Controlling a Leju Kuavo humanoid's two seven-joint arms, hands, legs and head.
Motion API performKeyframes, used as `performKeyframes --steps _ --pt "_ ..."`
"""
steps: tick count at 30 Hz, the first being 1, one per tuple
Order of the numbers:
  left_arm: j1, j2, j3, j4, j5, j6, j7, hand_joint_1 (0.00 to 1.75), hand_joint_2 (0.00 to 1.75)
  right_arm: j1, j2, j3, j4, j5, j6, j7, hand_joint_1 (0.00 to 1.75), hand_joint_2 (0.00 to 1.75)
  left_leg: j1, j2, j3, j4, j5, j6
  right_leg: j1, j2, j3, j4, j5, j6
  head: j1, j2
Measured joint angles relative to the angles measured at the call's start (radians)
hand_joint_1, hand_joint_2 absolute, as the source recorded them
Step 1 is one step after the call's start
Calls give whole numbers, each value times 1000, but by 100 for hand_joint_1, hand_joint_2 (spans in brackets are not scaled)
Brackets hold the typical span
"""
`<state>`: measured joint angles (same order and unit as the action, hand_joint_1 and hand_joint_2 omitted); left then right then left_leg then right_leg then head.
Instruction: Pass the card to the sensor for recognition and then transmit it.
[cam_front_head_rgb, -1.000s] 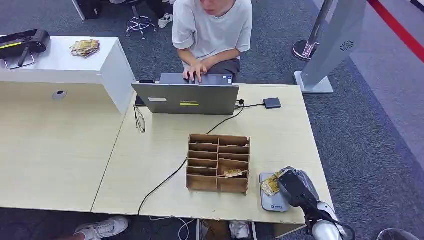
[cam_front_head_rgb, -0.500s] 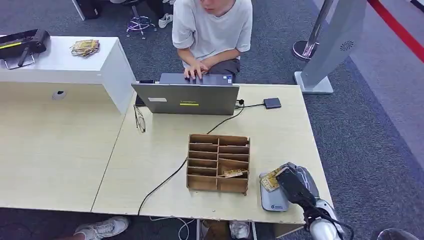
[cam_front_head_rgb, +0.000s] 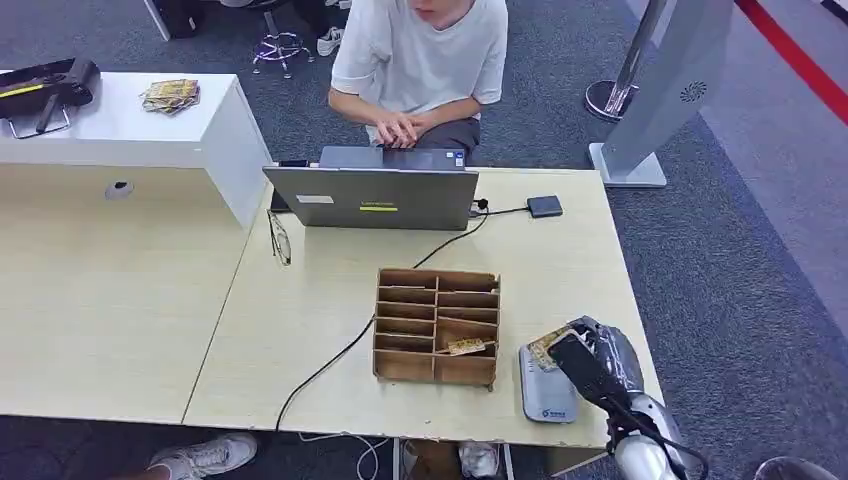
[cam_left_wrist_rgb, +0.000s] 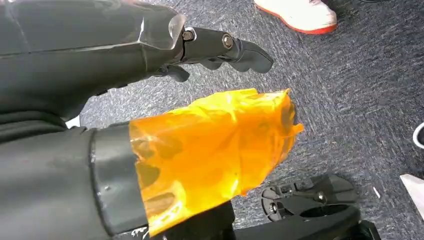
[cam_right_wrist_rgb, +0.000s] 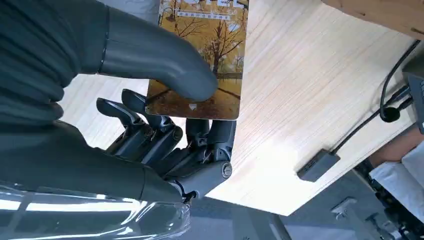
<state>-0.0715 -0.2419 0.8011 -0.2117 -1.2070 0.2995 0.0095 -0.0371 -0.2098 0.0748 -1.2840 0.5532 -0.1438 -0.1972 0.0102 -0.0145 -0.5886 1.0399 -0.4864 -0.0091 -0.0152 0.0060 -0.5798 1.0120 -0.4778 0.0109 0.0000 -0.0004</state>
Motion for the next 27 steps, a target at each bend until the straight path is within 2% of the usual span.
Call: performKeyframes --steps 12,22,27 --pt "0 0 5 0 -2 -3 0 0 0 -3 13 -29 -10 77 -56 15 175 175 0 0 0 0 0 0 0 0 0 0 0 0 0 0" --pt "0 -1 6 0 -9 -8 1 0 0 10 34 -59 -67 253 -190 65 175 175 0 0 0 0 0 0 0 0 0 0 0 0 0 0" --pt "0 -1 6 0 -15 -17 3 0 0 32 58 -77 -127 395 -301 84 175 175 0 0 0 0 0 0 0 0 0 0 0 0 0 0"
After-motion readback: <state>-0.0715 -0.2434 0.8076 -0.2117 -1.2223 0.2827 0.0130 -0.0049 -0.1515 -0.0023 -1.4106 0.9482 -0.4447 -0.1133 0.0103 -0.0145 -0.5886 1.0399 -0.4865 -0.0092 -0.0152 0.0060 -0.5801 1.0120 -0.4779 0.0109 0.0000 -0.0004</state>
